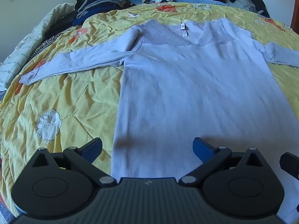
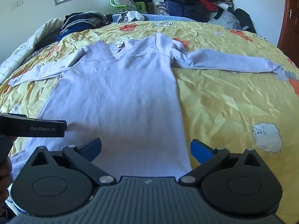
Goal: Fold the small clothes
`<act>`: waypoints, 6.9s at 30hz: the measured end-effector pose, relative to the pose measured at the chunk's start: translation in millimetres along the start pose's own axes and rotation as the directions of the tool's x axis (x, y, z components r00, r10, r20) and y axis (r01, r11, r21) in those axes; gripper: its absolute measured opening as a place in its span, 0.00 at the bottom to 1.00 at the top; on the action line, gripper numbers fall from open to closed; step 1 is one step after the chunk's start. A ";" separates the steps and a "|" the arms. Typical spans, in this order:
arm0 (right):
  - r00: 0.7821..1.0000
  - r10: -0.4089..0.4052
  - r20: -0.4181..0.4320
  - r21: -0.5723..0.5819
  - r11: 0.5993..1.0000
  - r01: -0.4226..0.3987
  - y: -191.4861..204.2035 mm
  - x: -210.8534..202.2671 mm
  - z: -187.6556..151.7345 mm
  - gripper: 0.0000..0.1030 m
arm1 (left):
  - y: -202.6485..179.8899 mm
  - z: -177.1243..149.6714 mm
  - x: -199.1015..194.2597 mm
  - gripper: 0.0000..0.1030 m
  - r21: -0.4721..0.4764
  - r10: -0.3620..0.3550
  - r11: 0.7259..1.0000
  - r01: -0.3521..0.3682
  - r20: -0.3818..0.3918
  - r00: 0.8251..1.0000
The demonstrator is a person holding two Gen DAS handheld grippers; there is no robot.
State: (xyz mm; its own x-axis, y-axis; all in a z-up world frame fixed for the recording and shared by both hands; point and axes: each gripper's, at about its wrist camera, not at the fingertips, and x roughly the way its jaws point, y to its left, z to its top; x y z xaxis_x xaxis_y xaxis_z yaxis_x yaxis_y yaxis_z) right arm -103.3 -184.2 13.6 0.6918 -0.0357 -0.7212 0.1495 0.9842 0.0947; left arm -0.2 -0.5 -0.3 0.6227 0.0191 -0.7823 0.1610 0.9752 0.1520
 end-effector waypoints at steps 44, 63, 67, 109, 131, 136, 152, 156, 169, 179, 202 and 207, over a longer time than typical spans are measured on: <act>0.995 -0.092 -0.023 0.083 0.992 0.094 -28.5 20.0 11.3 0.99 | 6.0 -0.5 -8.3 1.00 -0.053 -0.042 0.998 0.043 0.028 0.999; 0.985 -0.009 0.174 0.160 0.987 -0.020 -89.0 14.5 43.7 0.99 | -21.1 37.4 4.9 1.00 -0.033 0.014 0.999 -0.012 0.057 0.998; 0.987 0.001 0.161 0.151 0.988 -0.025 -88.4 20.6 43.0 0.99 | -23.9 39.6 10.3 1.00 -0.022 0.040 0.999 -0.039 0.054 0.998; 0.921 -0.041 0.387 0.705 0.656 -0.267 -384.1 148.1 106.8 0.10 | -40.8 56.5 30.6 1.00 0.069 0.058 0.996 -0.060 0.028 0.998; 0.957 -0.134 0.259 0.736 0.669 -0.105 -398.2 159.1 121.7 0.48 | 8.1 60.8 30.8 1.00 -0.029 0.102 0.995 -0.101 0.046 0.994; 0.929 -0.168 0.329 0.793 0.583 -0.175 -411.8 157.5 118.4 0.32 | 12.3 59.3 33.2 1.00 -0.041 0.097 0.995 -0.095 0.035 0.995; 0.918 0.018 0.397 0.493 0.839 -0.230 -261.5 137.2 181.1 0.08 | 41.8 61.0 36.6 1.00 -0.105 0.087 0.991 -0.082 0.041 0.995; 0.902 0.149 0.405 0.407 0.854 -0.324 -191.7 141.4 203.9 0.08 | 58.1 57.5 36.7 1.00 -0.121 0.106 0.988 -0.100 0.044 0.993; 0.880 0.409 0.242 0.163 0.877 -0.452 48.7 195.3 230.2 0.08 | 127.3 41.0 41.4 1.00 -0.254 0.158 0.955 -0.151 0.007 0.987; 0.848 0.510 0.141 0.120 0.842 -0.526 136.7 232.4 211.0 0.09 | 142.9 33.9 45.4 1.00 -0.276 0.165 0.948 -0.161 -0.009 0.986; 0.790 0.614 -0.007 0.183 0.777 -0.602 157.0 242.6 195.6 0.65 | 211.8 30.0 57.5 1.00 -0.492 0.111 0.861 -0.132 -0.071 0.991; 0.782 0.622 -0.037 0.106 0.780 -0.616 162.0 232.4 195.5 0.76 | 238.4 32.8 50.6 1.00 -0.613 0.140 0.782 -0.111 0.000 0.990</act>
State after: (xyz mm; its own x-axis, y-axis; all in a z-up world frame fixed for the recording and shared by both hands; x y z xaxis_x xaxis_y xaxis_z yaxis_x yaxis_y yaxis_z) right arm 219.8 -66.9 -4.5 0.6077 0.5911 -0.5304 -0.2350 0.7718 0.5908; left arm 94.8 225.7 16.1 0.6388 0.1553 -0.7535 -0.4123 0.8960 -0.1649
